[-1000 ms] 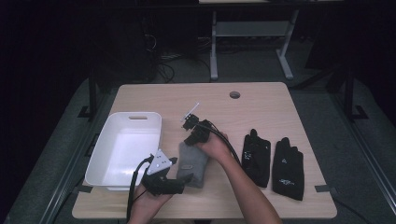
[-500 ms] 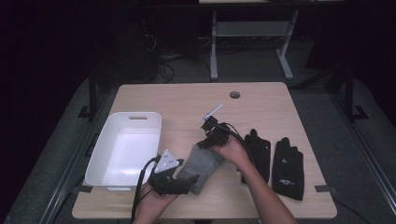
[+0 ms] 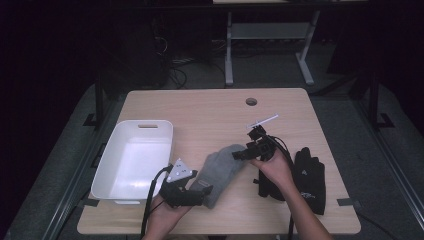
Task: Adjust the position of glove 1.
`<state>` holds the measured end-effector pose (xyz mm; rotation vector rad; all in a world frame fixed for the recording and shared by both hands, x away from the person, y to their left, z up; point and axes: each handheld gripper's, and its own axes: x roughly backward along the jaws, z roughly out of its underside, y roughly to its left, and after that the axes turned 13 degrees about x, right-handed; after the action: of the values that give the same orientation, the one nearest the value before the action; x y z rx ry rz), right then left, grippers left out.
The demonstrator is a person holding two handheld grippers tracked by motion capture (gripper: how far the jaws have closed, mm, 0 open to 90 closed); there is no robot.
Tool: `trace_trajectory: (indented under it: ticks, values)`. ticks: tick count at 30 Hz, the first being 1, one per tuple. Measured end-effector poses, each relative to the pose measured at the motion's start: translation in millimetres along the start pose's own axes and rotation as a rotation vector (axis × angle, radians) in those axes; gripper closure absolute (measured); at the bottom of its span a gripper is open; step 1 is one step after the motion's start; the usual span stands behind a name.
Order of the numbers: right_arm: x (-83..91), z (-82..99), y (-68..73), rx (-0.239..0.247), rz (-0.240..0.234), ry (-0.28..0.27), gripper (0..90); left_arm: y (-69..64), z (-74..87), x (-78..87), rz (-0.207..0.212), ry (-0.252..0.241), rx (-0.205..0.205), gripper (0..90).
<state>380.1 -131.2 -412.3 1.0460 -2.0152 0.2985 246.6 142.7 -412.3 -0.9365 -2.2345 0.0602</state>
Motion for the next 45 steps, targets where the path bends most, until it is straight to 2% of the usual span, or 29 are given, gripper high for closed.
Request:
trace_trajectory:
  ticks: [3,8,11,13,14,17,19,22,24,28,32,34,35,37,41,43,45]
  values:
    - [-6.3,7.1,-4.6,-0.057,-0.024,0.008,22.1,-0.7,0.4,-1.6,0.003,0.014,-0.002,28.1]
    - [-23.2,5.5,-12.6,-0.147,-0.058,0.023,21.2,-1.9,0.4,-4.1,-0.004,0.033,-0.019,29.0]
    - [-35.3,3.0,-12.7,-0.163,-0.057,0.058,20.9,-1.6,1.0,-4.5,-0.002,0.04,-0.014,28.7]
    - [-42.3,4.7,-15.1,-0.188,-0.076,0.068,23.5,-1.5,0.8,-4.0,-0.001,0.038,-0.016,28.4]
    - [-44.5,5.7,-15.9,-0.195,-0.081,0.073,25.9,-1.5,0.5,-3.5,-0.002,0.038,-0.017,28.4]
    - [-49.5,7.1,-15.1,-0.213,-0.131,0.054,45.2,-0.5,-0.3,-2.0,-0.003,0.034,-0.013,28.0]
    - [-49.8,6.7,-13.6,-0.204,-0.146,0.042,56.6,-0.4,-0.7,-1.0,-0.003,0.028,-0.006,27.9]
    - [-46.0,4.6,-10.2,-0.152,-0.124,0.04,68.3,0.6,-1.7,1.0,-0.004,0.026,-0.003,27.9]
    - [-41.3,3.8,-9.7,-0.109,-0.115,0.051,71.9,-0.3,-2.3,-0.2,0.002,0.021,0.015,27.9]
    - [-28.3,7.0,-14.1,-0.008,-0.068,0.09,73.6,-3.1,-4.6,-3.4,0.002,0.038,0.002,27.9]
    - [-13.7,15.6,-25.2,0.018,-0.03,0.082,73.6,-5.1,-12.8,-10.7,0.009,0.061,0.008,27.8]
    - [-10.2,18.2,-28.1,0.021,-0.031,0.065,73.5,-4.3,-17.8,-16.5,0.024,0.073,0.041,27.8]
    - [-9.6,18.4,-28.5,0.02,-0.034,0.061,73.4,-3.2,-20.4,-20.6,0.034,0.077,0.077,27.9]
    - [-9.9,17.7,-27.5,0.036,-0.031,0.05,73.1,0.4,-23.7,-25.3,0.042,0.104,0.105,27.8]
    - [-10.3,16.4,-26.4,0.049,-0.029,0.041,72.2,12.8,-25.5,-36.7,0.057,0.158,0.214,27.9]
    - [-10.4,16.6,-26.2,0.051,-0.031,0.039,72.0,17.6,-25.3,-41.8,0.064,0.195,0.246,27.9]
    - [-10.2,16.8,-26.1,0.055,-0.032,0.037,71.7,19.7,-24.1,-46.7,0.054,0.227,0.262,27.8]
